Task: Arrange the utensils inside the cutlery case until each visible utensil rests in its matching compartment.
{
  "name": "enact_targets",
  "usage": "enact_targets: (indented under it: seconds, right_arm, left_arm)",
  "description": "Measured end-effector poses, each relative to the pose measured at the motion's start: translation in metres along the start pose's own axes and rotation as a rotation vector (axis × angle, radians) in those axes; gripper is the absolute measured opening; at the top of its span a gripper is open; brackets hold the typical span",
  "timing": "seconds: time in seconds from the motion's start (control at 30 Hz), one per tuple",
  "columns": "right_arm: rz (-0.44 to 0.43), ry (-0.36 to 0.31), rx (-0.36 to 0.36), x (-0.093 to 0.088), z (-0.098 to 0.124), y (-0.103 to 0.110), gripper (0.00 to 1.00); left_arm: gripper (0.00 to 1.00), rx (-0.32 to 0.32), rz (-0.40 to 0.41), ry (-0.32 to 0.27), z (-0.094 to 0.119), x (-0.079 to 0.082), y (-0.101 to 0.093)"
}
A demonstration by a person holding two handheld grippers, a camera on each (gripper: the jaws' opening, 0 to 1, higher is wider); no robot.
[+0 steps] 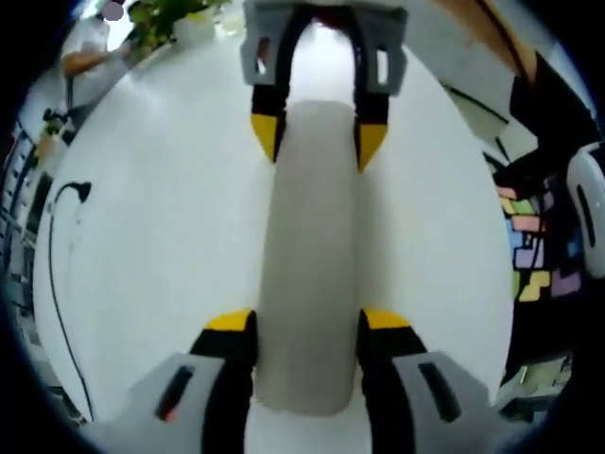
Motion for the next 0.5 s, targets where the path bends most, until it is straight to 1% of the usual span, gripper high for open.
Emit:
enact_targets:
  seconds: [0.13, 0.2, 0.23, 0.27, 0.37, 0.43, 0.5]
  right_arm:
    - [0.005, -0.003, -0.002, -0.001, -0.002, 0.01, 0.44]
    - [0.005, -0.007, -0.004, -0.002, -0.004, 0.017, 0.44]
    - [0.003, -0.006, -0.005, -0.002, -0.005, 0.019, 0.44]
    - [0.006, -0.003, -0.005, -0.001, -0.005, 0.019, 0.44]
    - [0.008, 0.017, -0.004, -0.001, -0.006, 0.021, 0.44]
    - [0.005, 0.023, -0.004, 0.0, -0.005, 0.015, 0.44]
    - [0.003, 0.009, -0.004, -0.002, -0.005, 0.018, 0.44]
  left_arm:
    - [0.45, 0.001, 0.0, -0.004, 0.001, 0.001, 0.002]
    - [0.45, 0.001, 0.004, -0.016, 0.002, 0.001, 0.004]
    - [0.45, 0.003, 0.005, -0.021, 0.0, 0.001, -0.001]
    - [0.45, 0.004, 0.005, -0.023, 0.0, 0.002, -0.002]
    - [0.45, 0.007, 0.005, -0.03, -0.003, 0.003, -0.011]
    - [0.46, 0.007, 0.007, -0.03, -0.004, 0.003, -0.013]
    - [0.46, 0.011, 0.018, -0.024, -0.005, 0.005, -0.013]
Point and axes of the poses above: the point that each gripper's makers call its tool centre point, and the gripper's own axes: z roughly backward along the fingers, y roughly to its left, x roughly out of its top, the point moved 2 cm from there along z, roughly backward along the fingers, and after that the axes turned 2 degrees about -y, right-handed, at the moved point
